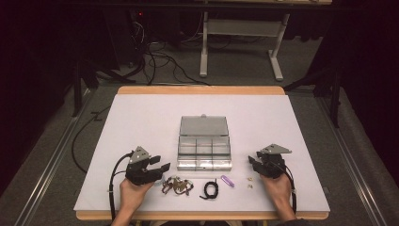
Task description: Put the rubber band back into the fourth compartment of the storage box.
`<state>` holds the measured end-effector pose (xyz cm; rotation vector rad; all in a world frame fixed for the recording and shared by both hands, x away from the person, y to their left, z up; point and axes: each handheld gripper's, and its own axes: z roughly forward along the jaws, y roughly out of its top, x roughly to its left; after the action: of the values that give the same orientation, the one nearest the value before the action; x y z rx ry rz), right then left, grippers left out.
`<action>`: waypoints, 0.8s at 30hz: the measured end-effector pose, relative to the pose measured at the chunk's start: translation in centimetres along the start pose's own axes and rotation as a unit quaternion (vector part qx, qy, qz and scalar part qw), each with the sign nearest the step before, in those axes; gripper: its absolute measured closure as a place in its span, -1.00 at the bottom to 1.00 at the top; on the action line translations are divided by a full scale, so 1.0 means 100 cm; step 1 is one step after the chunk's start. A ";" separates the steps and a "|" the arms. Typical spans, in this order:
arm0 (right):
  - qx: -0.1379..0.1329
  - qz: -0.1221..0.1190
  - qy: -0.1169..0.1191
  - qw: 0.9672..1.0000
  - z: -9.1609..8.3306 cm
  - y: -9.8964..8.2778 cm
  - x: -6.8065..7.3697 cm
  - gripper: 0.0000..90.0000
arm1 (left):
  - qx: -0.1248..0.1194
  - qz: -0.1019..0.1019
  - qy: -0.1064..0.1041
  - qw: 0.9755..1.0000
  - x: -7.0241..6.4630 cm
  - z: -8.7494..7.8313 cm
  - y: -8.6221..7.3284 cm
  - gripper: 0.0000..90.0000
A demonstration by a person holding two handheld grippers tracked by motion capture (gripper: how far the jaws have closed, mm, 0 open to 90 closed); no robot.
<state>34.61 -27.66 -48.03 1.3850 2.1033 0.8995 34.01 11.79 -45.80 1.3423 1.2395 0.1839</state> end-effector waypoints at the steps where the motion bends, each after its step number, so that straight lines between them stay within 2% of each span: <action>1: 0.000 0.003 0.001 1.000 0.000 0.000 -0.001 0.27 | 0.002 0.001 -0.001 1.000 -0.001 -0.001 -0.002 0.03; 5: -0.002 0.002 -0.004 1.000 0.000 -0.001 0.000 0.24 | 0.014 0.003 -0.003 1.000 -0.004 -0.008 -0.012 0.01; 8: -0.003 0.003 -0.003 1.000 0.000 -0.001 0.000 0.24 | 0.024 0.015 0.002 1.000 -0.005 -0.010 -0.019 0.02; 10: -0.003 0.002 -0.004 1.000 0.000 -0.001 0.000 0.24 | 0.026 0.016 0.003 1.000 -0.005 -0.010 -0.021 0.05; 13: -0.004 0.002 -0.005 1.000 0.000 -0.001 0.000 0.23 | 0.032 0.021 0.004 0.999 -0.006 -0.009 -0.023 0.18; 16: -0.004 0.002 -0.006 1.000 0.000 -0.001 0.000 0.22 | 0.040 0.036 0.005 0.999 -0.007 -0.006 -0.026 0.31; 24: -0.004 0.003 -0.007 1.000 0.000 -0.001 0.000 0.21 | 0.063 0.060 0.012 0.996 -0.007 0.003 -0.035 0.49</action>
<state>34.54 -27.66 -48.16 1.3898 2.0848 0.8953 32.07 9.99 -48.25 1.5280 1.2084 0.2105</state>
